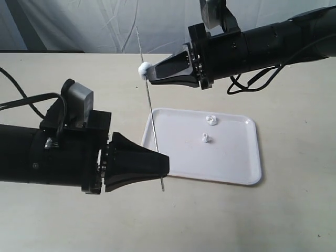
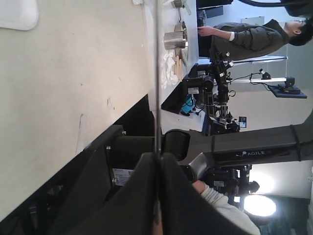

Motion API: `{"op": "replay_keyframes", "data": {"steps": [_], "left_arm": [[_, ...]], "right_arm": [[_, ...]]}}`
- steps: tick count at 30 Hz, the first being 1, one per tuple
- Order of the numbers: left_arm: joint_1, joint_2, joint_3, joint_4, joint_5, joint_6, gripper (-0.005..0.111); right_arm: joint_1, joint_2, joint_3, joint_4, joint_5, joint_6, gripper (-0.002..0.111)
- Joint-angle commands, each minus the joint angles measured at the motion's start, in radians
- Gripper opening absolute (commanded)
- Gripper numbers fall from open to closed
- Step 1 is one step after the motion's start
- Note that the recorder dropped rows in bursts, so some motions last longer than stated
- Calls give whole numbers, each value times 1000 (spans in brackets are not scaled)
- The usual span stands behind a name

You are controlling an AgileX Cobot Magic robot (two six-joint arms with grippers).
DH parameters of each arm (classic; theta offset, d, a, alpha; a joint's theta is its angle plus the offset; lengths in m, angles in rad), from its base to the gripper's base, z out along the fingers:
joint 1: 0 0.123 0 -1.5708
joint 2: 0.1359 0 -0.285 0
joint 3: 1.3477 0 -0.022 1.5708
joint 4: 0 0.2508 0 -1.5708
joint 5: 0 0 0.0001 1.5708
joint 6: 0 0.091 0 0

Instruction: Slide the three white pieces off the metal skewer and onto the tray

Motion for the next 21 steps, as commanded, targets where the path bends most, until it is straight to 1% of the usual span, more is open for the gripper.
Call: {"op": "replay_keyframes", "data": {"steps": [1,4,13,21], "left_arm": [[-59,-5,-2,33,23,-10,0],[-73,-5,-2,35,12,-22,0],[-73,-5,0,57,0,-43,0],[-73,-5,40,75,10,-49,0]], "right_arm": [[-5,-5,-2,49,-71,-15,-1],[-5,-5,-2,49,-116,-18,-1],[-5,-5,-2,92,-219,-27,-1],[-5,-5,-4,168,-287,-51,-1]]}}
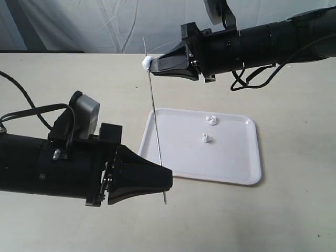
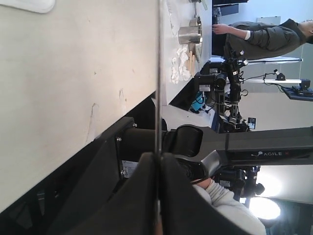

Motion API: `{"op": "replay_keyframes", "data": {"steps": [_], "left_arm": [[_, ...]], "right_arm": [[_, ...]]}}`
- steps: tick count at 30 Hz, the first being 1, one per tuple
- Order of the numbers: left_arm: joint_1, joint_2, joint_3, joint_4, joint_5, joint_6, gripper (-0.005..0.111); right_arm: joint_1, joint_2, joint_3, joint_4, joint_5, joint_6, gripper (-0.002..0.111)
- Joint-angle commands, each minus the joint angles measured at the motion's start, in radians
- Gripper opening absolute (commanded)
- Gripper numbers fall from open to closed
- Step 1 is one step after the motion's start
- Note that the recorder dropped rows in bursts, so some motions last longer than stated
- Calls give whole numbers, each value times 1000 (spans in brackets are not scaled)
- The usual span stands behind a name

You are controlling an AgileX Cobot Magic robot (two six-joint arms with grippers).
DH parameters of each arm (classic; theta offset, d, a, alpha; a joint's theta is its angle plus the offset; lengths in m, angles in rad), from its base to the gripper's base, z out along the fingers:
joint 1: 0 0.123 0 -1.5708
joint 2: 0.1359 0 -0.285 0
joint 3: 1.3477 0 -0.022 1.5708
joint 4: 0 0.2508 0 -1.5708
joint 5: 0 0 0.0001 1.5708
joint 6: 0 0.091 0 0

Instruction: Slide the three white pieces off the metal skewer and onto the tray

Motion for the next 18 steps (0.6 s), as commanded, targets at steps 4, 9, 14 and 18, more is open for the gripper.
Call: {"op": "replay_keyframes", "data": {"steps": [4,9,14,18], "left_arm": [[-13,-5,30,77,92,-2,0],[-20,-5,30,77,111,-2,0],[-65,-5,30,65,106,-2,0],[-96,-5,30,51,87,-2,0]], "right_arm": [[-9,-5,-5,131,-122,-26,-1],[-9,-5,-5,131,-149,-44,-1],[-9,-5,-5,131,-211,-49,-1],[-9,-5,-5,131,-242,-55,-1]]}}
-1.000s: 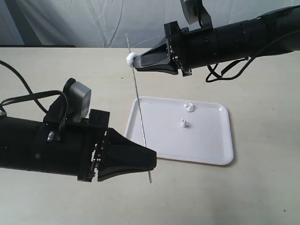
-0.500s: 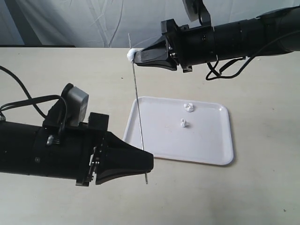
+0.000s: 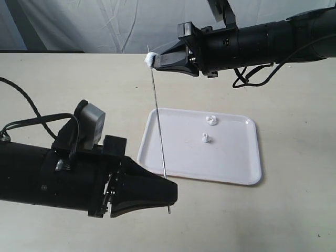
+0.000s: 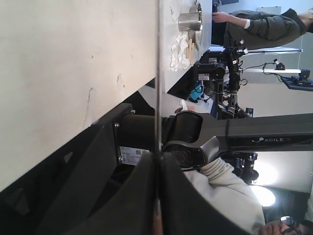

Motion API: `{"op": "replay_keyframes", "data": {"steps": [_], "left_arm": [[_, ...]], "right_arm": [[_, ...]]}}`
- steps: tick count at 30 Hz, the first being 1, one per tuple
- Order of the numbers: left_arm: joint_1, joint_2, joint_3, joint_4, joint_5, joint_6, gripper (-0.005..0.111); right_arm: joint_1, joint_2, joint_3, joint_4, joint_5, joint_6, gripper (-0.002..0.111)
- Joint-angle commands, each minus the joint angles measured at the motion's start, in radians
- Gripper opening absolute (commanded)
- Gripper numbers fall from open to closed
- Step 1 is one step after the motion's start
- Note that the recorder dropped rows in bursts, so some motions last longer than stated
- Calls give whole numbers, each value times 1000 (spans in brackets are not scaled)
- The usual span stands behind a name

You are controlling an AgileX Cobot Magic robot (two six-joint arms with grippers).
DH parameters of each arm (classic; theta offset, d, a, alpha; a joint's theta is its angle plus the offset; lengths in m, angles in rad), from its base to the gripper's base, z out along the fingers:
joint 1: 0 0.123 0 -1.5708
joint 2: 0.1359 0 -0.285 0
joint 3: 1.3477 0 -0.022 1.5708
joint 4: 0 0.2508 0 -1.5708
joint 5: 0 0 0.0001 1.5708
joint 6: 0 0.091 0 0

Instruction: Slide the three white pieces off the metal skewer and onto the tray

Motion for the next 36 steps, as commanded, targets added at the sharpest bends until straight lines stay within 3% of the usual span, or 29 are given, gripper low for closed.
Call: {"op": "replay_keyframes", "data": {"steps": [1,10,27,36], "left_arm": [[-57,-5,13,62,81,-3,0],[-115,-5,13,62,45,-34,0],[-115,-5,13,78,64,-59,0],[-193,-5,13,63,48,-61,0]], "right_arm": [[-13,-5,-5,96,-144,-23,-1],[-13,-5,-5,100,-173,-30,-1],[-13,-5,-79,150,-205,-30,-1],[-13,-5,-103,128,-263,-28,-1]]}}
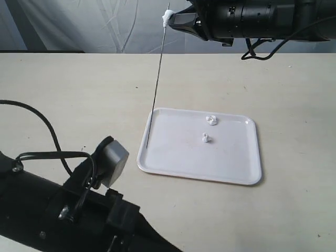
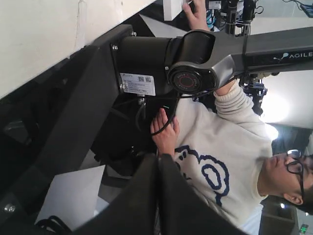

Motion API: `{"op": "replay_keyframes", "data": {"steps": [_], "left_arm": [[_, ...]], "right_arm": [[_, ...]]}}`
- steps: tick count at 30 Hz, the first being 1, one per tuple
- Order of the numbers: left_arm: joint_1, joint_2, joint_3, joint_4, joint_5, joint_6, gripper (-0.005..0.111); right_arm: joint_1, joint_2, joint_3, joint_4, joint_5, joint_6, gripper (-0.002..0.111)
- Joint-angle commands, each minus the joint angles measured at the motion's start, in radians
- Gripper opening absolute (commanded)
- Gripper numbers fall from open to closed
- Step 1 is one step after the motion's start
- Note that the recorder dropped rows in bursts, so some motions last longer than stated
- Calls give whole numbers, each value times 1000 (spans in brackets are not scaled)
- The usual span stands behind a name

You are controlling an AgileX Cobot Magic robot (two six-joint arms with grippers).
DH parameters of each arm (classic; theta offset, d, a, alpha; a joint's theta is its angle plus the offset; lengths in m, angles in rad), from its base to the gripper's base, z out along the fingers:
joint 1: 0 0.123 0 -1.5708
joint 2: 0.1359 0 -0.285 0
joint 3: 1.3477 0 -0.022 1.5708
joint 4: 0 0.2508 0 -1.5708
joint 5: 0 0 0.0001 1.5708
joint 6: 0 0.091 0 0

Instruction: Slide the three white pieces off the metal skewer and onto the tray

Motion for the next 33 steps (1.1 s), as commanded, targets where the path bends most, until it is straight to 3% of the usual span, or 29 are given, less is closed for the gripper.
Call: {"op": "replay_keyframes", "data": {"steps": [1,7,14,17,21,26,33], "left_arm": [[-40,-5,4,-10,-6,-3,0],[-55,-5,4,-10,-104,-1,0],[-55,-5,4,36,-454,12,0],[-55,-5,-2,37,-594,84,0],[-55,-5,-35,38,-665,231,0],[-55,-5,-76,38,-793,413,13],[-55,-5,-79,84,-1032,481,28]], "right_arm": [[-4,-5,-5,-21,-17,-2,-1],[-4,-18,-5,-133,-13,25,-1],[-55,-77,-5,-251,52,133,-1],[-86,-91,-5,-289,125,160,-1],[-83,-93,-5,-384,179,203,-1],[-62,-93,-5,-375,236,213,-1],[-62,-93,-7,-292,257,213,-1]]}}
